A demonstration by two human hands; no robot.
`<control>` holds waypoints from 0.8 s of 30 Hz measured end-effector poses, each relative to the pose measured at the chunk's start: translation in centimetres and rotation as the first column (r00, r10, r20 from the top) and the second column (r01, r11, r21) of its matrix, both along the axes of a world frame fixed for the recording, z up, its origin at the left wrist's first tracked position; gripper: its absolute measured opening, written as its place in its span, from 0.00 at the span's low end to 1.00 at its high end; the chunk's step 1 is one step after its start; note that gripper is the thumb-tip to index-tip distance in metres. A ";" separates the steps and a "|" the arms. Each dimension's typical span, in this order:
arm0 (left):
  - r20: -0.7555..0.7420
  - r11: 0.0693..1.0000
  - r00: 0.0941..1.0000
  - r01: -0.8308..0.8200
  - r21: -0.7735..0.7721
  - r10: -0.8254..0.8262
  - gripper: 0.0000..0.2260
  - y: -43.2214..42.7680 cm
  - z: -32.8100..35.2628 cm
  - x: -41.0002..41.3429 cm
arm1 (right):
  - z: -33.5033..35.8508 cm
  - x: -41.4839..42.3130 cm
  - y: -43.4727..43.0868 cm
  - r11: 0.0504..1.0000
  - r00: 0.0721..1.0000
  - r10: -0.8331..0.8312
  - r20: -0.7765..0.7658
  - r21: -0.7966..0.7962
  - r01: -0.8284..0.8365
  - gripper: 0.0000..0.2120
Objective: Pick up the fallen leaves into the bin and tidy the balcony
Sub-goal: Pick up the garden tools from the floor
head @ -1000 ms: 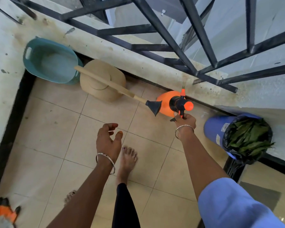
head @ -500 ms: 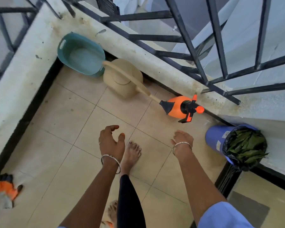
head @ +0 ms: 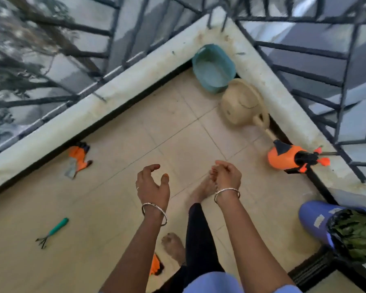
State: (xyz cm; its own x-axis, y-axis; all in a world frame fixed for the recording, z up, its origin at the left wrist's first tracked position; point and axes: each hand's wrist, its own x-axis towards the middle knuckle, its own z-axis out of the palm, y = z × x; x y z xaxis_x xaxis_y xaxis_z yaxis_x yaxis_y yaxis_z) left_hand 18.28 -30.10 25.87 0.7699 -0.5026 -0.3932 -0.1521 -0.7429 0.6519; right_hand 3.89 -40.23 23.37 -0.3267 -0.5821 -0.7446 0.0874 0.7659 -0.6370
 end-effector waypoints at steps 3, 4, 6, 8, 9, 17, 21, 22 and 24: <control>0.005 0.990 0.990 -0.138 -0.010 0.138 0.16 7.0 1.7 2.7 | 1.5 3.9 5.1 0.986 0.986 0.166 0.014 -0.018 -0.165 0.09; 0.007 0.982 0.982 -0.190 -0.009 0.190 0.17 9.4 2.3 3.5 | 2.1 5.1 6.8 0.975 0.975 0.219 0.022 -0.031 -0.219 0.09; 0.011 0.953 0.953 -0.302 0.002 0.302 0.17 14.2 4.0 5.0 | 4.1 7.3 10.3 0.942 0.942 0.334 0.024 -0.051 -0.332 0.09; 0.018 0.916 0.916 -0.401 0.007 0.401 0.17 18.5 5.8 6.1 | 6.8 9.2 13.2 0.898 0.900 0.435 0.024 -0.078 -0.432 0.08; 0.033 0.899 0.898 -0.438 0.001 0.438 0.15 20.6 6.5 6.7 | 8.1 10.2 14.3 0.874 0.876 0.481 0.026 -0.091 -0.477 0.08; 0.106 0.661 0.656 -0.750 -0.023 0.747 0.15 34.8 10.4 7.4 | 13.5 16.0 21.4 0.527 0.538 0.839 -0.081 -0.122 -0.841 0.11; 0.083 0.453 0.450 -0.891 -0.030 0.889 0.14 39.2 12.5 6.1 | 15.1 19.3 23.8 0.295 0.308 0.942 -0.135 -0.106 -0.950 0.11; 0.092 0.420 0.415 -0.907 -0.035 0.905 0.13 39.7 13.2 5.8 | 15.6 20.2 24.2 0.241 0.256 0.956 -0.142 -0.110 -0.964 0.10; 0.111 0.341 0.334 -0.939 -0.050 0.936 0.13 40.9 14.6 5.4 | 17.1 22.3 25.4 0.120 0.137 0.980 -0.145 -0.119 -0.986 0.09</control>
State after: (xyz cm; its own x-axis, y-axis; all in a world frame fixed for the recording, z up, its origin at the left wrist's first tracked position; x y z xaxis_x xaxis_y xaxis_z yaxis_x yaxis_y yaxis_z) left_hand 23.70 10.80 40.50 0.7623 0.5838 -0.2793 0.5913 -0.4529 0.6673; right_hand 26.20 -14.83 40.45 0.6026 -0.5092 -0.6145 -0.6797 0.0761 -0.7296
